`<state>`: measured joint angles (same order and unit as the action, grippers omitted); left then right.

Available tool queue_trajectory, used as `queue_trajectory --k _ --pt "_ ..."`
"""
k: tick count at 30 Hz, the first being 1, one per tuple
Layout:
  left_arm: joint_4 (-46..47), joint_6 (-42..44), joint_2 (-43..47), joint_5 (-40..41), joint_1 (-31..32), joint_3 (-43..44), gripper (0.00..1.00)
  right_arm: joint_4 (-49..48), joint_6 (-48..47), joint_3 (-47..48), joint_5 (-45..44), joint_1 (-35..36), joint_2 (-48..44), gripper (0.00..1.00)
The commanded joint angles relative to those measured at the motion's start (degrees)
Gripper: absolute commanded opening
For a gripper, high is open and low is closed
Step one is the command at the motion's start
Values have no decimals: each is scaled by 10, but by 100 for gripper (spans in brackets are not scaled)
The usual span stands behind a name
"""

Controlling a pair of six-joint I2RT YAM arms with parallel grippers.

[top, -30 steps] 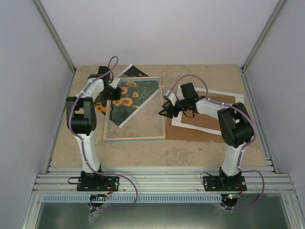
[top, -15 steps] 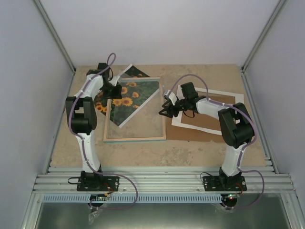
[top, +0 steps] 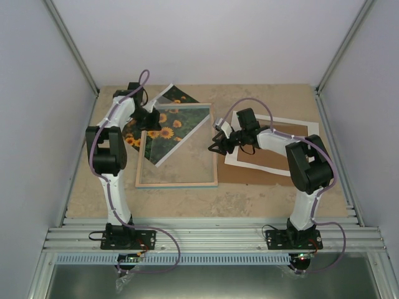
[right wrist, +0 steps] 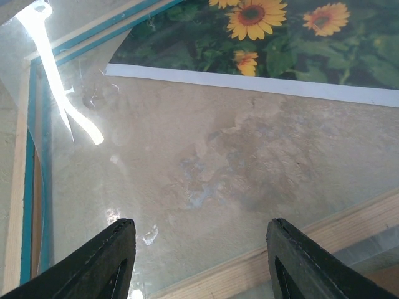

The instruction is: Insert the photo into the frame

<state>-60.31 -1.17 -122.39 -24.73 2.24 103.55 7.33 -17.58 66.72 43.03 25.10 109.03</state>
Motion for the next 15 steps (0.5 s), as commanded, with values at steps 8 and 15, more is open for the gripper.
queue_trajectory --k 8,15 --pt "-21 -29 41 -70 -6 5 0 -2 -10 -4 -5 -1 -23 59" --pt "-23 -22 38 -34 -9 -8 0 -1 -10 -5 -7 -1 -25 59"
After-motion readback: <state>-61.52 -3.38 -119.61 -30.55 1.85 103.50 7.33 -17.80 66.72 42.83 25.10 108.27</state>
